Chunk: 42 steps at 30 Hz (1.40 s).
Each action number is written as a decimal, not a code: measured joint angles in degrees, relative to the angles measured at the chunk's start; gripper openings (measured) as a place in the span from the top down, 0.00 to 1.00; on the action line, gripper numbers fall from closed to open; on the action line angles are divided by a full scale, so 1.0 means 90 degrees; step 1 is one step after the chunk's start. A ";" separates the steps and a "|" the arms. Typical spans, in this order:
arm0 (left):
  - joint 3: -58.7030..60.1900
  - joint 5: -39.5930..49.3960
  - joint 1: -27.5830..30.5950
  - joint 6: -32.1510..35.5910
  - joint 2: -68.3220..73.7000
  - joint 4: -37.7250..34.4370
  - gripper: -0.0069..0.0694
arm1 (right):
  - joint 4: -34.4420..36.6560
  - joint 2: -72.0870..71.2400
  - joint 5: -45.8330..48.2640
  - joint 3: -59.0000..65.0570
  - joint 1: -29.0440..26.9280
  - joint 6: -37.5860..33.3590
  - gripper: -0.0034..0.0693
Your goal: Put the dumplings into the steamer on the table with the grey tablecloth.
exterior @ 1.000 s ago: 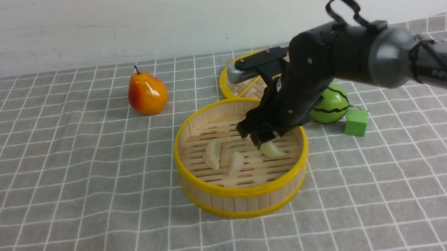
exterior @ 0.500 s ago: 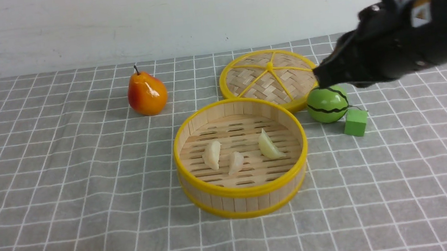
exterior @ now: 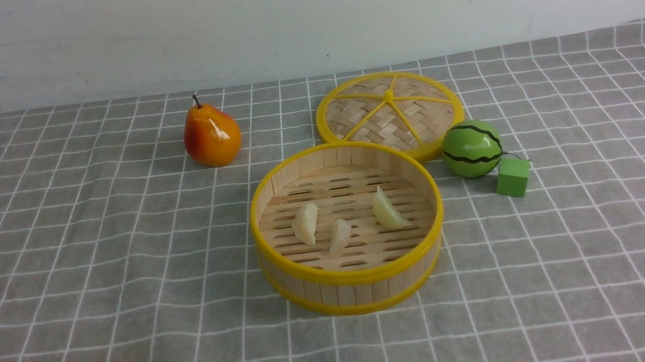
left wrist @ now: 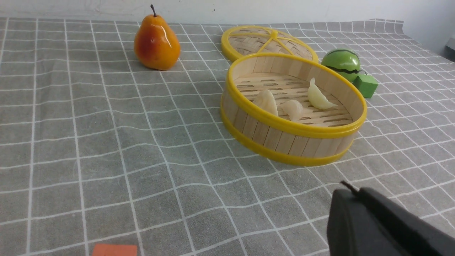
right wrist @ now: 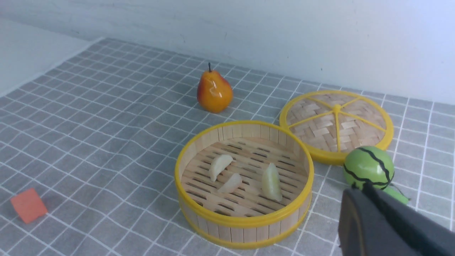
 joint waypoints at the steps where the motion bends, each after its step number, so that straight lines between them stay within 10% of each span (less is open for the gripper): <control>1: 0.0000 0.0000 0.0000 0.0006 0.0000 0.0000 0.90 | 0.0001 -0.0049 0.0000 0.0010 0.0000 0.0000 0.98; 25: 0.0000 -0.0006 0.0000 0.0001 0.0000 0.0000 0.89 | -0.0844 -0.1016 -0.0755 0.1508 -0.0223 0.0157 0.98; 36: 0.0000 -0.0006 0.0000 0.0001 0.0000 0.0011 0.88 | -0.0926 -0.3419 -0.0843 0.4336 -0.3146 0.0844 0.98; 42: 0.0000 -0.0013 0.0000 0.0001 0.0000 0.0014 0.87 | -0.0792 -0.3976 -0.0805 0.5187 -0.3540 0.0881 0.98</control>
